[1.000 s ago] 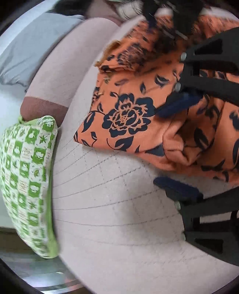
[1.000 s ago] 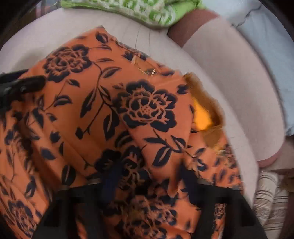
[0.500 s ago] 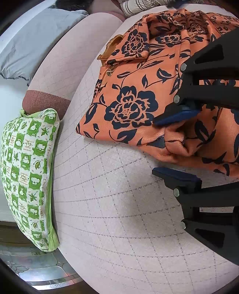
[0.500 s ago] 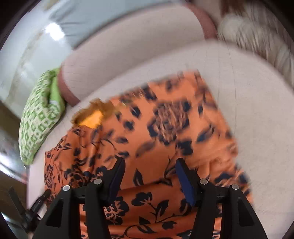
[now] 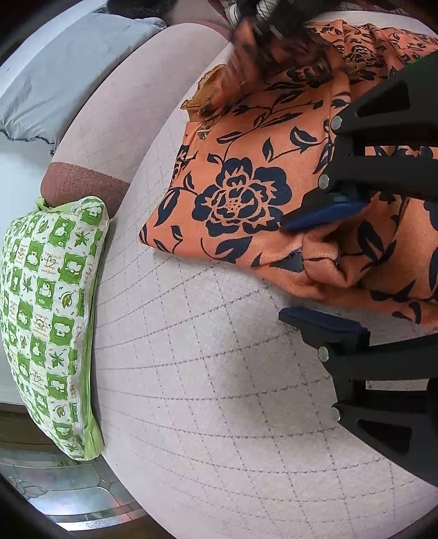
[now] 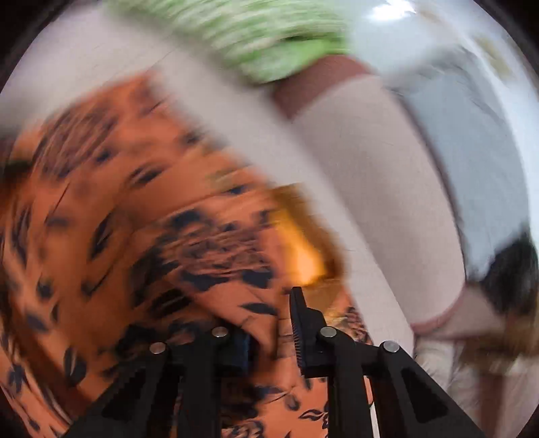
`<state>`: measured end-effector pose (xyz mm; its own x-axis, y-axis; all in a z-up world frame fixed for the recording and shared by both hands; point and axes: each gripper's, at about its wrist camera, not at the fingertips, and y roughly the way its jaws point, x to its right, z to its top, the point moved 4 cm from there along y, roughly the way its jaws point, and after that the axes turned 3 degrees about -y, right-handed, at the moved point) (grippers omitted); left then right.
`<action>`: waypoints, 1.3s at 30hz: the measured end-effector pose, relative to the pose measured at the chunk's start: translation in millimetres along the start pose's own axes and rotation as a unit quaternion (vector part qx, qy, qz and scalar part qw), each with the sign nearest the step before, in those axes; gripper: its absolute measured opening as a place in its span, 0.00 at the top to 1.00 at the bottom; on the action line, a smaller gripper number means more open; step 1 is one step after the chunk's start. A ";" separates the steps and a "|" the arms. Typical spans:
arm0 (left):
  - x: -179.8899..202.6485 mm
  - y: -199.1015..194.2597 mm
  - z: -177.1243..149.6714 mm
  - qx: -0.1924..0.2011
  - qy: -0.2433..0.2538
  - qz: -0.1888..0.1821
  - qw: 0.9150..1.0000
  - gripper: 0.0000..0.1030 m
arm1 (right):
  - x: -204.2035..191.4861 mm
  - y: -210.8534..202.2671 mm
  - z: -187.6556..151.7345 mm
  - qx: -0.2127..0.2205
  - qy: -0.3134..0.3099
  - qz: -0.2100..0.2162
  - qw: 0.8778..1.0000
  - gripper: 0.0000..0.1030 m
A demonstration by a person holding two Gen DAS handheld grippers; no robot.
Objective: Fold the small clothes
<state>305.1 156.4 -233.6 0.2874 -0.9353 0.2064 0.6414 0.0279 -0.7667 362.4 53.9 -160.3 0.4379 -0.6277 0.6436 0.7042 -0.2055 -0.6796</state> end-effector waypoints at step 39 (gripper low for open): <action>6.8 1.1 -5.9 0.023 0.030 0.020 0.999 0.41 | 131.8 15.3 -188.4 0.001 0.429 0.160 0.889 0.86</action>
<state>303.5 147.9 -236.6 0.2713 -0.9523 0.1396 0.6636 0.0800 -0.7438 325.6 -173.4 -152.2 0.0292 -0.9956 -0.0893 0.6221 0.0880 -0.7780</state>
